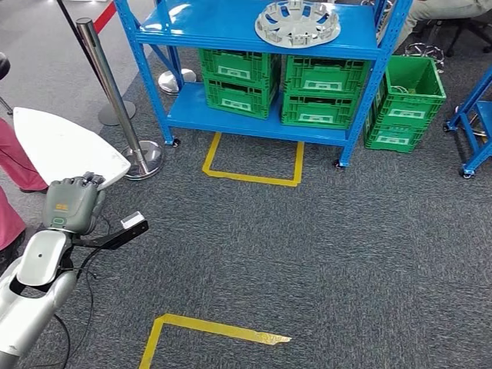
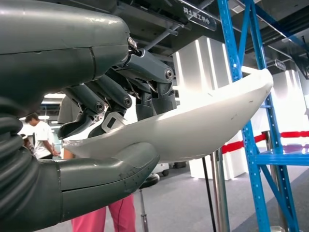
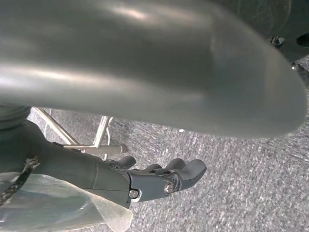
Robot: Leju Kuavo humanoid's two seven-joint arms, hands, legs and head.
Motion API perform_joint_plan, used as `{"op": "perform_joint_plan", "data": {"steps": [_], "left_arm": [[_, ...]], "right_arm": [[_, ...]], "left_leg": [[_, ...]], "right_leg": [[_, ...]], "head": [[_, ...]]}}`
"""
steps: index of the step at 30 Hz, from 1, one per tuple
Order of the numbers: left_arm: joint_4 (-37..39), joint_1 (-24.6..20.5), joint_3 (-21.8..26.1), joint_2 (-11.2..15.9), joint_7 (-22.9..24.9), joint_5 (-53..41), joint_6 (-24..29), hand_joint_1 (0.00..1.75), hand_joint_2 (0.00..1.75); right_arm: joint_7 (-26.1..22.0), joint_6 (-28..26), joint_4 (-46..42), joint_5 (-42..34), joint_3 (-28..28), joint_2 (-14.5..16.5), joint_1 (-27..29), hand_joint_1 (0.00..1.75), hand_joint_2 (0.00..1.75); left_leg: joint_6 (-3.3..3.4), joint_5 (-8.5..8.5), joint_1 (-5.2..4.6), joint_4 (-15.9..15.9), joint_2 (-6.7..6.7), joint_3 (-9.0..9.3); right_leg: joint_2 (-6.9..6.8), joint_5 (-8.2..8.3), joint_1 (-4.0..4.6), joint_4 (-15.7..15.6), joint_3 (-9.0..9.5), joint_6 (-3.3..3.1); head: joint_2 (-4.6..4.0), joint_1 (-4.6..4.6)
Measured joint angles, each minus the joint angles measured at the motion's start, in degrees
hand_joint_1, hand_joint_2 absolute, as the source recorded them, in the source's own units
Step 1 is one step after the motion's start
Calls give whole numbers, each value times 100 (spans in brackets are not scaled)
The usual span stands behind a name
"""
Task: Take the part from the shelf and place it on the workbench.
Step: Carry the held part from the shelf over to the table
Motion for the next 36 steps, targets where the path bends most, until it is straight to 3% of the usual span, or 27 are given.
{"op": "perform_joint_plan", "data": {"steps": [4,7,9,11,12,13,15,16,17,19,21,23,25,27,28,29,30,32,33,34,36], "left_arm": [[-11,1,8,2,3,-5,-21,175,175],[-50,3,25,12,8,-9,-34,175,175],[-73,10,31,10,10,-15,-44,175,175],[-81,41,34,3,11,-21,-58,175,175],[-82,63,34,1,11,-24,-63,175,175],[-83,82,34,-2,11,-25,-67,175,175],[-89,101,35,-7,14,-28,-75,175,175],[-98,101,37,-8,17,-28,-79,175,175],[-110,98,39,-8,21,-28,-82,175,175],[-137,100,44,-4,27,-30,-86,175,175],[-157,131,51,3,30,-33,-90,175,175],[-178,159,62,19,38,-36,-96,175,175],[-196,172,69,28,50,-42,-103,175,175],[-203,200,71,27,60,-49,-118,175,175],[-204,218,73,27,63,-52,-127,175,175],[-206,232,76,28,65,-53,-134,175,175],[-213,240,82,30,67,-54,-139,175,175],[-243,238,97,32,73,-55,-143,175,175],[-263,235,103,32,76,-55,-146,175,175],[-279,238,109,34,80,-55,-150,175,175],[-300,264,124,41,85,-56,-158,175,175]], "right_arm": [[-23,-34,0,18,73,0,1,0,0],[-31,-47,-1,22,106,-5,3,0,0],[-36,-54,-2,21,116,-14,7,0,0],[-38,-59,-2,13,124,-21,6,0,0],[-38,-61,-1,8,128,-26,8,0,0],[-38,-64,-1,2,133,-29,9,0,0],[-38,-69,0,-8,145,-38,11,0,0],[-39,-71,1,-11,150,-43,11,0,0],[-40,-71,3,-13,153,-46,13,0,0],[-43,-63,6,-15,157,-48,18,0,0],[-44,-53,6,-16,166,-49,28,0,0],[-46,-49,3,-18,184,-50,35,0,0],[-48,-41,1,-22,200,-50,47,0,0],[-51,-33,1,-25,208,-50,63,0,0],[-53,-31,1,-26,210,-50,66,0,0],[-57,-30,2,-27,215,-50,67,0,0],[-62,-27,2,-27,223,-50,65,0,0],[-73,-24,1,-27,242,-51,61,0,0],[-78,-22,0,-26,249,-52,60,0,0],[-82,-22,0,-26,255,-52,61,0,0],[-84,-28,-1,-25,270,-53,58,0,0]], "left_leg": [[-5,1,-17,6,-2,-19],[-88,71,26,-141,-25,14],[-141,127,73,-225,-59,22],[-154,145,82,-229,-116,-16],[-166,153,85,-225,-154,-32],[-180,162,91,-220,-197,-46],[-218,178,110,-200,-305,-64],[-248,186,112,-186,-358,-78],[-284,197,111,-164,-415,-101],[-373,238,110,-151,-525,-153],[-454,281,128,-156,-607,-193],[-489,128,121,52,-421,-299],[-494,-285,105,734,-147,-568],[-490,-606,104,1443,-74,-805],[-479,-624,102,1546,-64,-800],[-459,-542,97,1419,-46,-684],[-428,-391,84,1097,10,-472],[-350,-185,15,358,290,-40],[-313,-155,-22,132,404,77],[-284,-175,-54,37,460,109],[-228,-168,-63,5,343,85]], "right_leg": [[-15,6,-5,1,-4,9],[-34,-84,11,54,-38,60],[-25,-407,-9,500,-243,120],[-24,-760,-41,1218,-552,186],[-23,-822,-55,1443,-645,212],[-22,-768,-68,1455,-637,232],[55,-401,-100,843,-305,257],[209,-260,-124,439,-92,263],[346,-170,-142,127,69,242],[493,-173,-144,-73,192,167],[349,-136,-132,-56,200,59],[200,-91,-130,-63,187,-39],[41,-76,-98,-68,167,-93],[-126,-77,-57,-64,146,-110],[-208,-79,-39,-63,141,-115],[-287,-82,-24,-62,141,-119],[-362,-90,-10,-61,148,-120],[-500,-113,29,-51,163,-107],[-567,-126,49,-44,164,-94],[-634,-136,67,-38,163,-80],[-770,-162,77,-40,167,-46]], "head": [[0,2],[0,15],[1,44],[1,53],[1,52],[1,51],[1,52],[1,54],[1,51],[1,46],[0,43],[0,20],[0,-8],[0,-14],[0,-15],[0,-15],[0,-15],[0,-14],[1,-10],[1,-8],[1,-7]]}}
